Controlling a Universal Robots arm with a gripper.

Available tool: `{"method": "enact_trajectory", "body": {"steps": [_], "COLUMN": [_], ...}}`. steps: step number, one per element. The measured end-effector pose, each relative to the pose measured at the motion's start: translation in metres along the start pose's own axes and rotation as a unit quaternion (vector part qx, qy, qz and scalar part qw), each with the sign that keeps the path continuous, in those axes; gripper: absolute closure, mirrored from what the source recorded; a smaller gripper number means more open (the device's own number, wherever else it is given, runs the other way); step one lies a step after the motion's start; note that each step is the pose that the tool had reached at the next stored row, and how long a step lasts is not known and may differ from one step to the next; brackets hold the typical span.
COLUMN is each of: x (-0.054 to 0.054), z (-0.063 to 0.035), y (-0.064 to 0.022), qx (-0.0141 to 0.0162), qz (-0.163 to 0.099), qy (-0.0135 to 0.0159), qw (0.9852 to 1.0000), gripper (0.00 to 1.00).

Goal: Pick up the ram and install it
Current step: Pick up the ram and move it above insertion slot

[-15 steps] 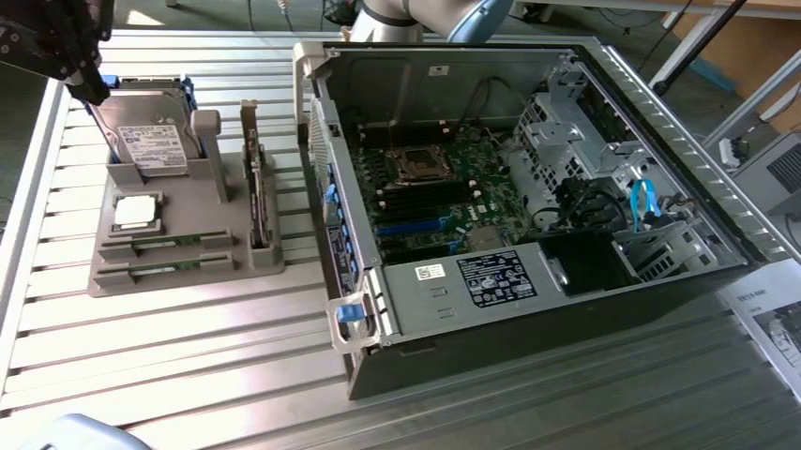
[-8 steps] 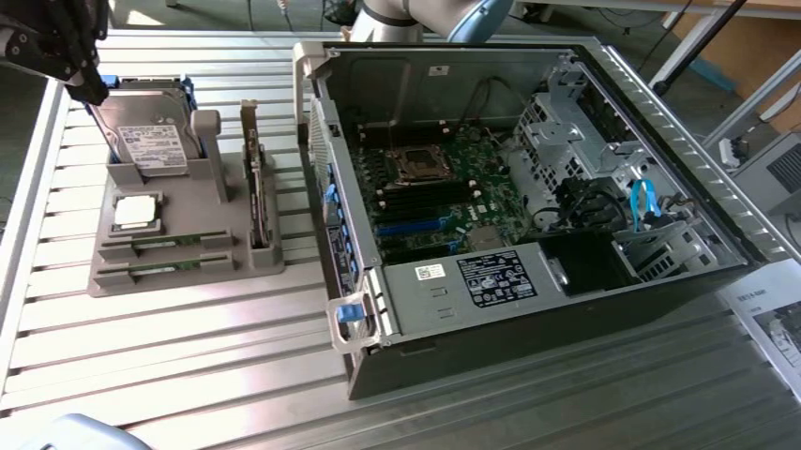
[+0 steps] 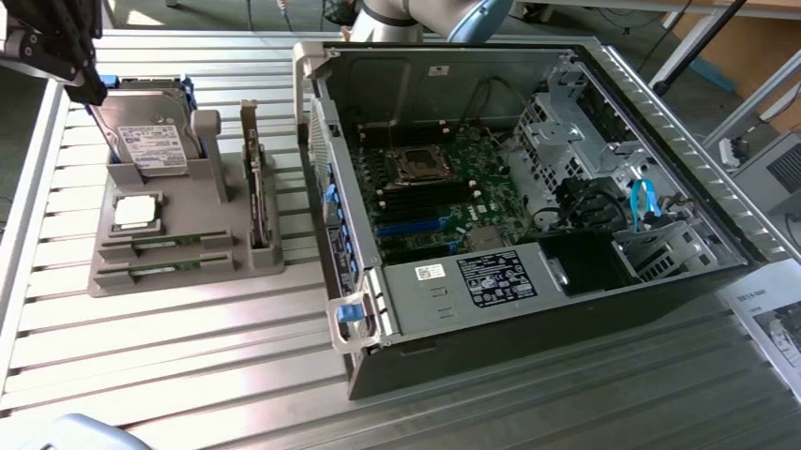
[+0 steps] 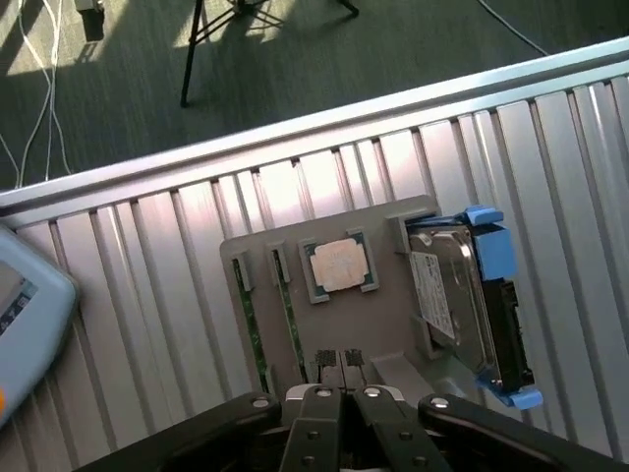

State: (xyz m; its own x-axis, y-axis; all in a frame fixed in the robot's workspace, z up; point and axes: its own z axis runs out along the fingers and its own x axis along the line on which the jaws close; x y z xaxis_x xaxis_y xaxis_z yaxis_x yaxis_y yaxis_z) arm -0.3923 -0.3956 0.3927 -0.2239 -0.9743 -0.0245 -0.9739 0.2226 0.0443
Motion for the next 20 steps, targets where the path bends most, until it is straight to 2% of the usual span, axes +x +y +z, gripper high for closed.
{"method": "enact_trajectory", "body": {"steps": [6, 11, 20], "x": [0.0000, 0.0000, 0.0000], "z": [0.0000, 0.0000, 0.0000], "y": [0.0000, 0.0000, 0.0000], "qx": [-0.0011, -0.0020, -0.0021], "qz": [-0.045, -0.080, -0.085], "qy": [0.0020, 0.0036, 0.0038], "qw": [0.9990, 0.9968, 0.9964], "gripper": [0.90, 0.90, 0.90]}}
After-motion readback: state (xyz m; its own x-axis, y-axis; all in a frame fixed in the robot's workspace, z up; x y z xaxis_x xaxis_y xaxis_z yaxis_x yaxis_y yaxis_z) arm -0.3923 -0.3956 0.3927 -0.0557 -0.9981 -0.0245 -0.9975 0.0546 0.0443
